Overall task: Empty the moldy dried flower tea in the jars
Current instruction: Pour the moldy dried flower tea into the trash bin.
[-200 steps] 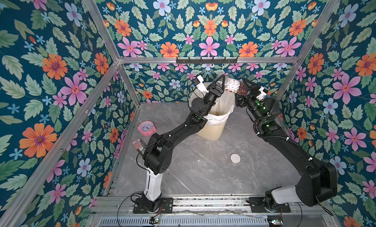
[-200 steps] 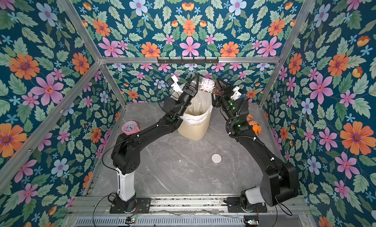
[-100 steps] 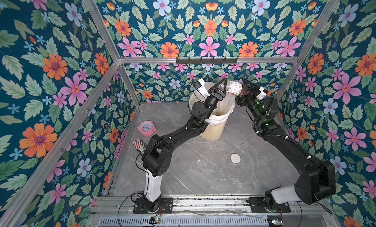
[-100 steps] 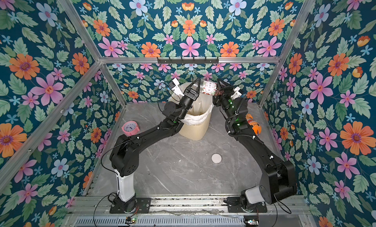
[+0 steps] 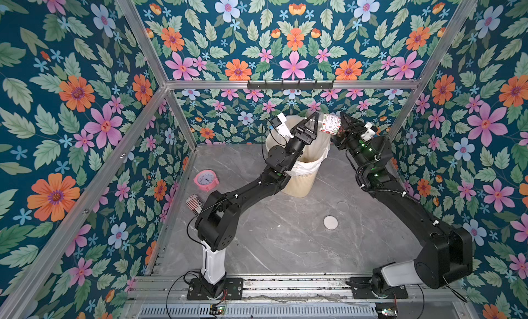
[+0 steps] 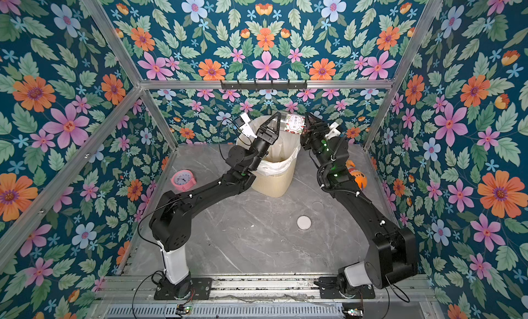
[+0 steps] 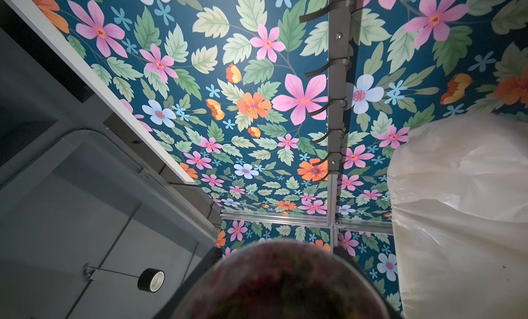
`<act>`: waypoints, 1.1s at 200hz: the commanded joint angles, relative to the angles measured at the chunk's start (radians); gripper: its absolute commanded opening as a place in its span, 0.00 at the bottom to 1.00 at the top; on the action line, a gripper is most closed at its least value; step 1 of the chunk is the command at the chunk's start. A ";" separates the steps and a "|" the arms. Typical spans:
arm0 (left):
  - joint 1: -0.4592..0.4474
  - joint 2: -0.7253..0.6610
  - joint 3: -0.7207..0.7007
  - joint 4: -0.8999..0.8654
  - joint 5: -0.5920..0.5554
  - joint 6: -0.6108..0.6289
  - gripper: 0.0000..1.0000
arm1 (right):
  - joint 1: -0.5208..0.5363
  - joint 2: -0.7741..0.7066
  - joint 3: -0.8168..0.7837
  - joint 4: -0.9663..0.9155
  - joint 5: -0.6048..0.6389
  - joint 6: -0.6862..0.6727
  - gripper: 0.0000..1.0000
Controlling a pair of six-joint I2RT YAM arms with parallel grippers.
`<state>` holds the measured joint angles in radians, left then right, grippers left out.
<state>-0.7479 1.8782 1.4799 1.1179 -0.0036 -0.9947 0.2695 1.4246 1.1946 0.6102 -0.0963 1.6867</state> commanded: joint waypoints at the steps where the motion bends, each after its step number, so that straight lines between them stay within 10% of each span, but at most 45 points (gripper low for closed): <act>1: 0.015 -0.035 -0.035 0.020 0.002 0.010 0.99 | -0.017 0.005 -0.006 0.015 0.021 0.025 0.57; 136: 0.196 -0.351 -0.315 -0.267 0.102 0.139 0.99 | -0.008 -0.001 0.263 -0.669 0.015 -0.788 0.57; 220: 0.308 -0.486 -0.431 -0.392 0.178 0.171 0.98 | 0.154 0.322 0.793 -1.167 0.133 -1.355 0.58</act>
<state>-0.4633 1.4277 1.0794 0.7479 0.1589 -0.8513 0.3733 1.6772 1.9030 -0.3824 -0.0612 0.5674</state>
